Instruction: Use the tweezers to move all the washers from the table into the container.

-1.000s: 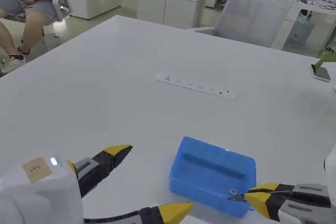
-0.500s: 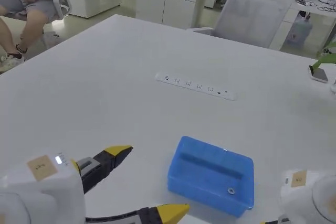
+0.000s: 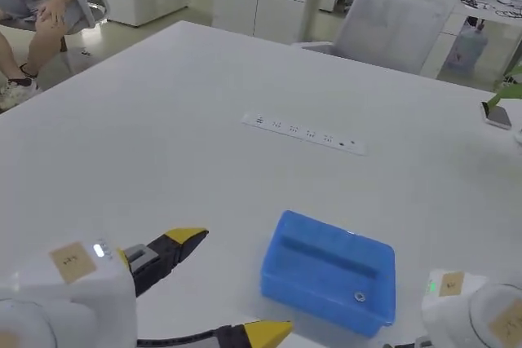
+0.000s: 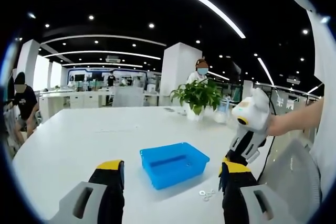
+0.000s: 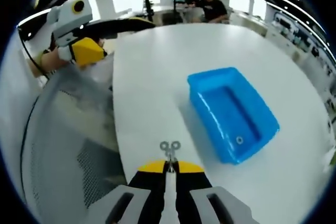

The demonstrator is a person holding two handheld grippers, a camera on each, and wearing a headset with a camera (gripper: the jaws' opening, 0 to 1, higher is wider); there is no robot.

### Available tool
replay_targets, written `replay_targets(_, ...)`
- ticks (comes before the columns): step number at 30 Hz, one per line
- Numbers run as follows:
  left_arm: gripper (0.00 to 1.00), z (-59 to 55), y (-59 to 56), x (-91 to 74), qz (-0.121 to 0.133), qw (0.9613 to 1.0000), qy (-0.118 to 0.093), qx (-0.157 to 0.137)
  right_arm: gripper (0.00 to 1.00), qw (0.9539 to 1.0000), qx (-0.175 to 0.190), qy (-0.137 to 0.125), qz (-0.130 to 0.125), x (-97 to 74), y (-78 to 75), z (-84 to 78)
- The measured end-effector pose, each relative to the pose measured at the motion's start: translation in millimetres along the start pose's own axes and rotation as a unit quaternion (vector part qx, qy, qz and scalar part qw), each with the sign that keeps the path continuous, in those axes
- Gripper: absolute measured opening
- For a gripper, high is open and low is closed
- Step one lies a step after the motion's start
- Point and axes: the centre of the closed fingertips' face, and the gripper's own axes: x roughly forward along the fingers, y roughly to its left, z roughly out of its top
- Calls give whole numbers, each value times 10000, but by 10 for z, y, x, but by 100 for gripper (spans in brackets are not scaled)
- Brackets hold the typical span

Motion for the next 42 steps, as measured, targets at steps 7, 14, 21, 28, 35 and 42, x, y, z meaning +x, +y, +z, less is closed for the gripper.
replay_targets(7,76,-6,-7,6,-6,10000,31,32,3,9948,699,-737,-11,-29,-109,-10)
replay_targets(14,74,-35,-23,12,-24,9999,126,110,3,9933,599,-982,-114,-116,-113,15)
replay_targets(21,73,-50,-24,12,-26,9998,171,134,4,9930,478,-1082,12,-68,-69,131)
replay_targets(28,73,-49,-10,5,8,9998,167,129,4,9928,487,-1095,87,1,-56,167)
replay_targets(35,73,-51,-9,4,14,9998,171,128,4,9941,467,-978,105,45,-53,101)
replay_targets(42,73,-51,8,1,35,9998,157,106,4,9931,496,-1052,174,43,0,91)
